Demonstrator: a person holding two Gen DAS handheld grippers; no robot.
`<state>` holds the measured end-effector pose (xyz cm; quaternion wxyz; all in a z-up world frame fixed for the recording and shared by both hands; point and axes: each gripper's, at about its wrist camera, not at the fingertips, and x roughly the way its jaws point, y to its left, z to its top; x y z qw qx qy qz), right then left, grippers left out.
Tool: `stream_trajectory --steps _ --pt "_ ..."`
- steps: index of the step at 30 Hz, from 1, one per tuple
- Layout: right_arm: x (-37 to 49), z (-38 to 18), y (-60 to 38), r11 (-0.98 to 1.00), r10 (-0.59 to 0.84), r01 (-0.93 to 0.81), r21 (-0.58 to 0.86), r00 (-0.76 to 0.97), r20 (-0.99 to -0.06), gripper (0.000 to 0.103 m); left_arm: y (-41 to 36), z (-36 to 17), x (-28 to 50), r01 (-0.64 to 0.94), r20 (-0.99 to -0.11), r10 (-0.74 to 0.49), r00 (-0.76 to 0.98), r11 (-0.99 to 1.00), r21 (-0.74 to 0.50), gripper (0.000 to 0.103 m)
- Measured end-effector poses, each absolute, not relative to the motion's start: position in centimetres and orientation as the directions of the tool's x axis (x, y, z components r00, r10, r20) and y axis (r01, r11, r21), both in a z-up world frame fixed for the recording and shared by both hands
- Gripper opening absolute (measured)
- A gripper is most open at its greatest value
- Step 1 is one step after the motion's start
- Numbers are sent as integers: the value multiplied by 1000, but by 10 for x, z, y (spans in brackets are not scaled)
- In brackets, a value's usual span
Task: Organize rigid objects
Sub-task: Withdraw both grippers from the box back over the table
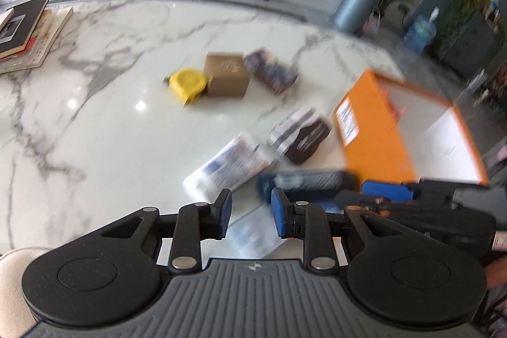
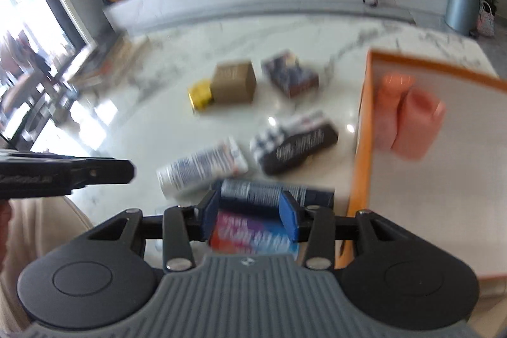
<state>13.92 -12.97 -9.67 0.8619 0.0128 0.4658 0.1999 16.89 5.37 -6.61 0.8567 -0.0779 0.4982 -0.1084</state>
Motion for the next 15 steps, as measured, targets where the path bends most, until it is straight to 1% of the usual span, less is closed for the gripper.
stream_trajectory --steps 4,5,6,8,11,13,15 --pt "140 -113 -121 931 327 -304 202 449 -831 44 63 -77 166 124 -844 -269 463 963 -239 32" --pt "141 -114 -119 932 325 -299 204 444 -835 44 63 -78 168 134 -843 -268 465 963 -232 35" --pt "141 -115 -119 933 324 -297 204 441 -837 44 62 -79 171 158 -842 -268 468 963 -218 39" --pt "144 -116 -115 934 318 -297 199 437 -841 44 56 -82 180 222 -848 -265 459 958 -180 44" --pt "151 -117 -109 940 299 -284 187 431 -851 44 46 -90 198 298 -870 -238 431 948 -112 46" --pt "157 -119 -107 943 294 -275 187 424 -857 44 39 -98 212 352 -885 -216 413 934 -64 50" --pt "163 -123 -103 945 287 -268 187 406 -868 41 34 -106 223 392 -896 -201 395 919 -34 55"
